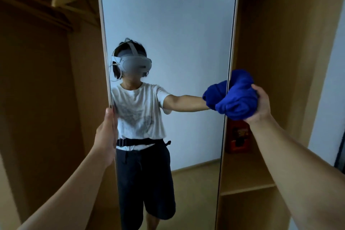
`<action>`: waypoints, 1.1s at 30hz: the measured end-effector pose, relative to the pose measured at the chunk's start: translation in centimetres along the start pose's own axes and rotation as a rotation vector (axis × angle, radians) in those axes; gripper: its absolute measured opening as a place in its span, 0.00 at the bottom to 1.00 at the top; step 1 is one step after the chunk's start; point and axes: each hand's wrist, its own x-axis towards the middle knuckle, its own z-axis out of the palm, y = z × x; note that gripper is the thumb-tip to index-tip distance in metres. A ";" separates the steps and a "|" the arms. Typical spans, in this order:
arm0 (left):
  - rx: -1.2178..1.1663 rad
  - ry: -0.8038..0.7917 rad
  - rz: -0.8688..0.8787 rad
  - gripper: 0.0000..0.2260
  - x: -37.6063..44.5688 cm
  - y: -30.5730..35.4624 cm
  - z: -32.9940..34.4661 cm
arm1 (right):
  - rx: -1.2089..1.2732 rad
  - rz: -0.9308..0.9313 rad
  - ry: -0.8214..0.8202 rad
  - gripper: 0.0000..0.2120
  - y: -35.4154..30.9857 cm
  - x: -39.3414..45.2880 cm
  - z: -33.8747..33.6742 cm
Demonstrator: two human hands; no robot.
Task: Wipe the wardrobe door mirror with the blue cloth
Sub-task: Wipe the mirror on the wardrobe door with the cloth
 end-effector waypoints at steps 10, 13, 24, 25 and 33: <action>0.071 0.323 0.200 0.25 2.3 1.7 2.6 | -0.172 0.160 -0.148 0.22 0.5 -0.7 -0.5; 0.106 0.395 0.260 0.26 2.6 1.4 3.0 | -0.205 0.207 -0.115 0.22 0.6 -0.7 -0.1; 0.190 0.477 0.308 0.26 3.1 1.6 3.2 | -0.172 0.007 -0.088 0.15 -4.3 3.4 6.6; 0.191 0.478 0.310 0.25 3.1 1.5 3.2 | -0.167 -0.008 -0.069 0.14 -4.1 3.6 7.1; 0.207 0.494 0.330 0.26 3.1 1.3 3.2 | -0.645 -0.601 0.454 0.28 3.5 1.5 7.6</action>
